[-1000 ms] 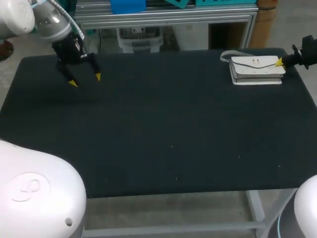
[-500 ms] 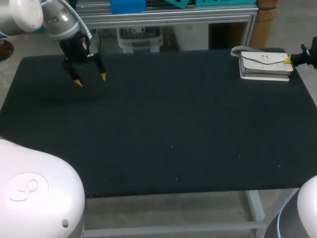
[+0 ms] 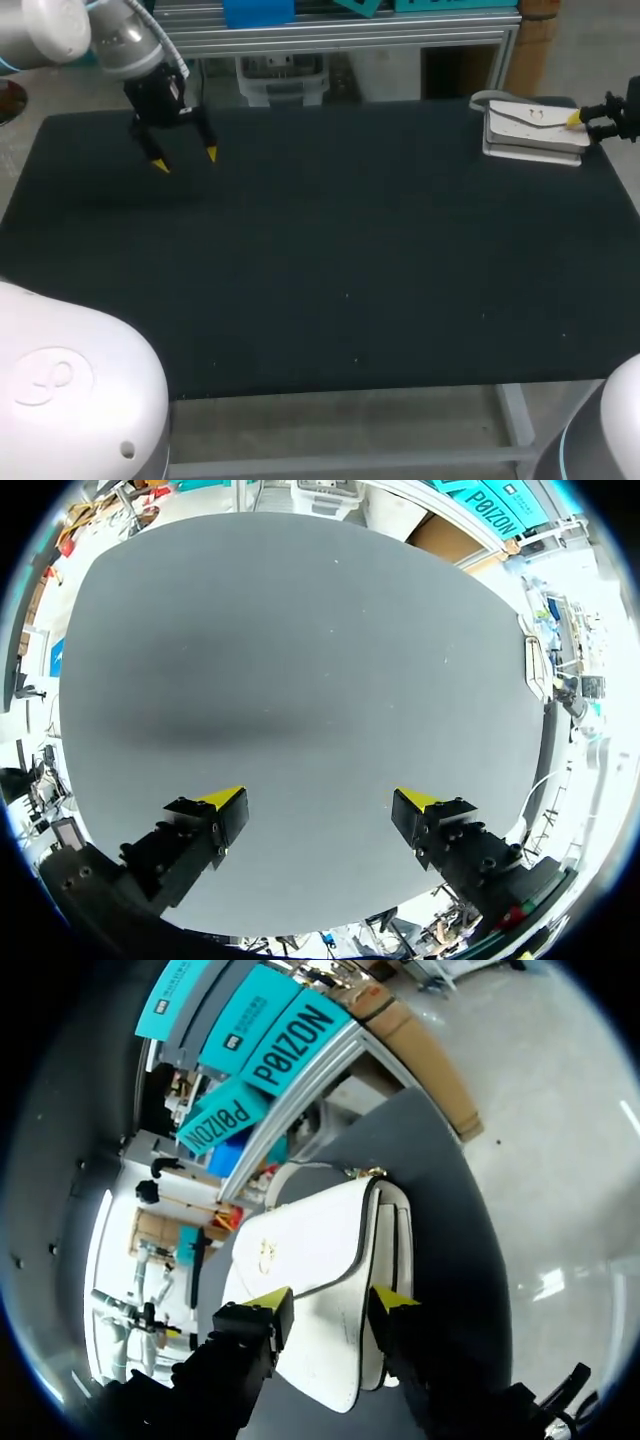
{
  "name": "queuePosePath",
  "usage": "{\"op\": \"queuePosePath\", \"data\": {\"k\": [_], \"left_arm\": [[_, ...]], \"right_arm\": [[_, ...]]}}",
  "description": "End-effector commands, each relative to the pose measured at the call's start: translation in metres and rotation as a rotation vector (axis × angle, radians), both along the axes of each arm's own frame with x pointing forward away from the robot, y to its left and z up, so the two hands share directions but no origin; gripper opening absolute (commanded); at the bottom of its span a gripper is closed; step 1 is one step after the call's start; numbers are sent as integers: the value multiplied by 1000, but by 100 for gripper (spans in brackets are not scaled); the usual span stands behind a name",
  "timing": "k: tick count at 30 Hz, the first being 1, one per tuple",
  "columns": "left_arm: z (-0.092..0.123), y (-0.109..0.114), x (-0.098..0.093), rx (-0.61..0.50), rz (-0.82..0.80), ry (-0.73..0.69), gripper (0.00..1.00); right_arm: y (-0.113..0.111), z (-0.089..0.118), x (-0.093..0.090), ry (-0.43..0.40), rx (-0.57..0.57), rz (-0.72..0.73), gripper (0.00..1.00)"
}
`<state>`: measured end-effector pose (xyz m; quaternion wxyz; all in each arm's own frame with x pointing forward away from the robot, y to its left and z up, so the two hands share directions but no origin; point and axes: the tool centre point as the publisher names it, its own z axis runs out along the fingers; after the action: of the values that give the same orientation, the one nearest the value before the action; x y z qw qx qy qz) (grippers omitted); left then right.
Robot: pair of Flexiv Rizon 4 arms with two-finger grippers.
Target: Pick up the bag, open it, inspect its contents, close it, and place it on the opposite side
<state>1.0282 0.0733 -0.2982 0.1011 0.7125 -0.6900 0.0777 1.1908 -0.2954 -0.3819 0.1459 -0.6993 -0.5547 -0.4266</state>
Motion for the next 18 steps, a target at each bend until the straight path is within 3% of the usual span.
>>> {"op": "queuePosePath", "data": {"k": [1,11,18], "left_arm": [[2,-1,0,4,-8,-2,100],[4,-4,-5,-8,-37,-19,100],[13,1,-13,14,-63,-31,100]], "right_arm": [[4,16,-11,304,-29,320,100],[-2,48,-44,319,-88,245,100],[19,66,-69,352,-133,217,100]]}}
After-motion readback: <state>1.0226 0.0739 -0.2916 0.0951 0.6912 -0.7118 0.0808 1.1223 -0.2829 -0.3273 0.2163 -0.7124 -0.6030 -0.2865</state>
